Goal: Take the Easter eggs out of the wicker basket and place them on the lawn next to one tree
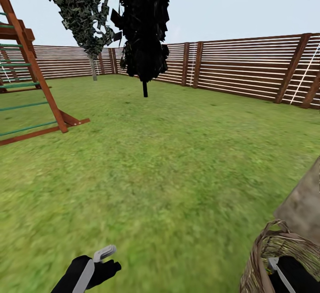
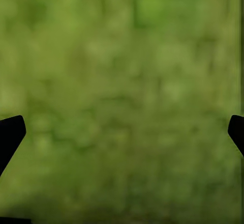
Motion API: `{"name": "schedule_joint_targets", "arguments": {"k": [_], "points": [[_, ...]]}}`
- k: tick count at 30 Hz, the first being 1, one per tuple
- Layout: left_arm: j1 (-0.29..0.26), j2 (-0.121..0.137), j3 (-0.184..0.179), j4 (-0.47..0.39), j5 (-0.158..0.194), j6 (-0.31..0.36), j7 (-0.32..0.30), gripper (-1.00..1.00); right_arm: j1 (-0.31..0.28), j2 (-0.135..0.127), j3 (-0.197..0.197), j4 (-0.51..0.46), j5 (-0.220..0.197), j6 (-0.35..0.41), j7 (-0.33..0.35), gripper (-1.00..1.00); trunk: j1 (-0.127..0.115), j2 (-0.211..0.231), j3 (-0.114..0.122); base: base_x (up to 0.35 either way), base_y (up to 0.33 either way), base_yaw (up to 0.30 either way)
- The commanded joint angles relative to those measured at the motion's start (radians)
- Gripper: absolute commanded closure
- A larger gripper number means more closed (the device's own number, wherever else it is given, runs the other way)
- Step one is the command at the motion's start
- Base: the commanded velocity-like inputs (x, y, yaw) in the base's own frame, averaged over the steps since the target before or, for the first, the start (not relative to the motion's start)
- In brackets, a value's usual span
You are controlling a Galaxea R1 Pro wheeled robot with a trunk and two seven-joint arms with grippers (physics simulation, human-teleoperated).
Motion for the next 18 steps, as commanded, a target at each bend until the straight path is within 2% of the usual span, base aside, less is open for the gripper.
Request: {"name": "schedule_joint_targets", "arguments": {"k": [1, 18], "points": [[0.0, -0.001, 0.003, 0.0, 0.01, 0.005, 0.009, -1.0, 0.0, 0.0, -0.004, -0.001, 0.007, 0.005, 0.006, 1.0, -0.001, 0.0, 0.003, 0.0, 0.0, 0.0], [0.0, -0.006, 0.003, 0.002, 0.01, 0.006, 0.009, -1.0, 0.0, -0.002, -0.004, 0.021, 0.007, 0.002, 0.006, 1.0, -0.008, 0.004, 0.069, 0.0, 0.0, 0.0]]}}
